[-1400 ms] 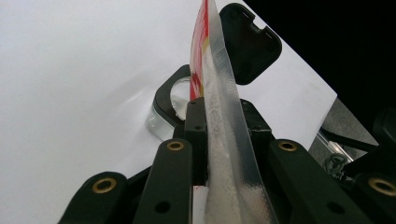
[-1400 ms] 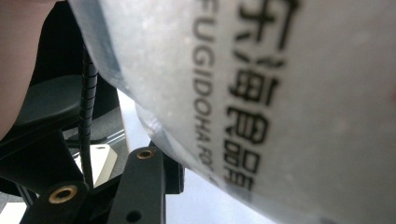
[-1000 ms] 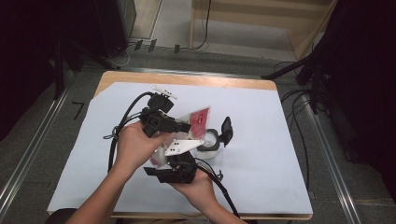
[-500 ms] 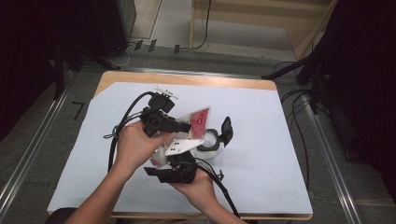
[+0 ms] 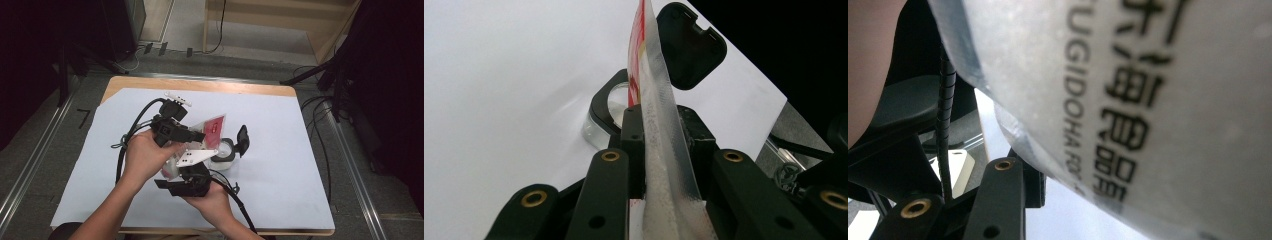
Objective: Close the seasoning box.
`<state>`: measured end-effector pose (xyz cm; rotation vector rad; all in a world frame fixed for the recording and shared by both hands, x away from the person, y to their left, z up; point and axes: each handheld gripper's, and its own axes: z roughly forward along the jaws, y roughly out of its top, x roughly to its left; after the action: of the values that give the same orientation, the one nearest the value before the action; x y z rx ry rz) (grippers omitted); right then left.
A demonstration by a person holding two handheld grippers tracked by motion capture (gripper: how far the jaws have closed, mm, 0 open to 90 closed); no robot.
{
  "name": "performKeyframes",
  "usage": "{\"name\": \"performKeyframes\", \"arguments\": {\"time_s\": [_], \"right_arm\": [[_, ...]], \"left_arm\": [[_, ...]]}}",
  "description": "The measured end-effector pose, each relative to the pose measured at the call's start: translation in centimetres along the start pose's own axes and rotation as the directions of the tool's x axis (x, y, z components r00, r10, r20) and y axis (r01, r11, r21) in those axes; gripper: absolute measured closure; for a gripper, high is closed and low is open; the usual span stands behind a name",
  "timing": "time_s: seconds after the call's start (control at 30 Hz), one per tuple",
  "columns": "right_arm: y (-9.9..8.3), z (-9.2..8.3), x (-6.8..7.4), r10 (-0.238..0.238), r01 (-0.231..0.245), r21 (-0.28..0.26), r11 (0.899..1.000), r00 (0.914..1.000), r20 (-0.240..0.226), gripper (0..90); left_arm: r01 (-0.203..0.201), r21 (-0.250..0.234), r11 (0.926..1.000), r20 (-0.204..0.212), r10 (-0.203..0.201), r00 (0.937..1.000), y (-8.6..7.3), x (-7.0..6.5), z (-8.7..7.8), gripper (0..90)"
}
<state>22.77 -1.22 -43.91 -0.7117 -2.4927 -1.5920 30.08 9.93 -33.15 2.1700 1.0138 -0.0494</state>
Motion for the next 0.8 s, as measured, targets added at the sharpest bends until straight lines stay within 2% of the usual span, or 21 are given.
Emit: {"name": "performKeyframes", "arguments": {"time_s": [0.5,0.8], "right_arm": [[-0.01,-0.11,0.11,0.007,-0.007,-0.001,1.0,1.0,0.002,62.8],[0.03,-0.22,0.1,0.035,-0.035,-0.013,0.999,0.9994,-0.008,62.7]], "left_arm": [[-0.006,0.001,1.0,0.002,0.006,1.0,0.04,-0.28,-0.04,76.5],[-0.002,-0.011,0.9999,0.006,0.003,1.0,0.07,-0.46,0.08,75.6]]}}
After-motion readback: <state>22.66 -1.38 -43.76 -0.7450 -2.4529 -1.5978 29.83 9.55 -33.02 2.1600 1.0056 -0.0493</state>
